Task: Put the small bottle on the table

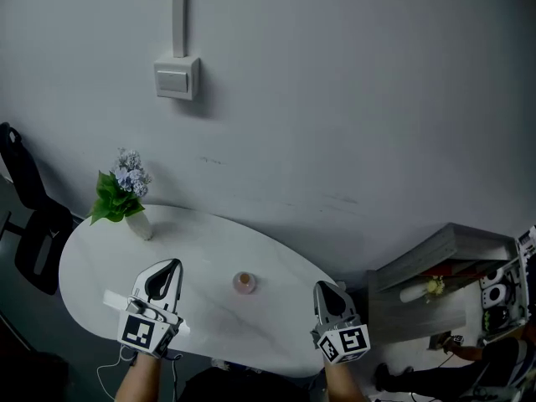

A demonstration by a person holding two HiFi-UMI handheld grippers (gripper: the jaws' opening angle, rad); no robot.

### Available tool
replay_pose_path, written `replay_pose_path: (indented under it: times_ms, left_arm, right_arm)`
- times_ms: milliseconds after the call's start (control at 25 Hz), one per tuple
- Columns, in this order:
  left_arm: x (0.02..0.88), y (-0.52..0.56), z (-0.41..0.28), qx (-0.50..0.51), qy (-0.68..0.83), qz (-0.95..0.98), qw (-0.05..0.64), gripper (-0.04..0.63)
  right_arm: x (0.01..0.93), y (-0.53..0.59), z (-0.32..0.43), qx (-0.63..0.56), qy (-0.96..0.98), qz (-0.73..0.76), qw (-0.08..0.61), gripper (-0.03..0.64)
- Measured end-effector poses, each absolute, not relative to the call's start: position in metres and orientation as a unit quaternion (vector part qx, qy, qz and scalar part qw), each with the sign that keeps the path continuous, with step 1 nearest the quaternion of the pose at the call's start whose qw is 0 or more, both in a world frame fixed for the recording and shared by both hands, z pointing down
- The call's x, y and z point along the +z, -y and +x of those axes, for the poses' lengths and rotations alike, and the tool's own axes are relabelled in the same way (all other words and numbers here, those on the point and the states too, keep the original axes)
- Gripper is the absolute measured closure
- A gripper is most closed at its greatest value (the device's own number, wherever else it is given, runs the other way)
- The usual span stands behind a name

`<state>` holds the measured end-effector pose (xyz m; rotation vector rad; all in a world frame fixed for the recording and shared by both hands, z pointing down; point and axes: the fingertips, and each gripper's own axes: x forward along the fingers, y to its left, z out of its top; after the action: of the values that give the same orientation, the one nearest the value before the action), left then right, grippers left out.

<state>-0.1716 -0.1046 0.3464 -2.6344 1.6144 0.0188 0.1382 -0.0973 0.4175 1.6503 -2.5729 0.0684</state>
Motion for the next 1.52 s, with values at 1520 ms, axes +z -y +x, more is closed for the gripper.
replay_pose_path:
  times_ms: [1520]
  left_arm:
    - [0.336,0.051,-0.168,0.034,-0.539,-0.841,0.024,0.59]
  right_arm:
    - [0.377,0.057,0.146,-0.027,0.832,0.555,0.017,0.612]
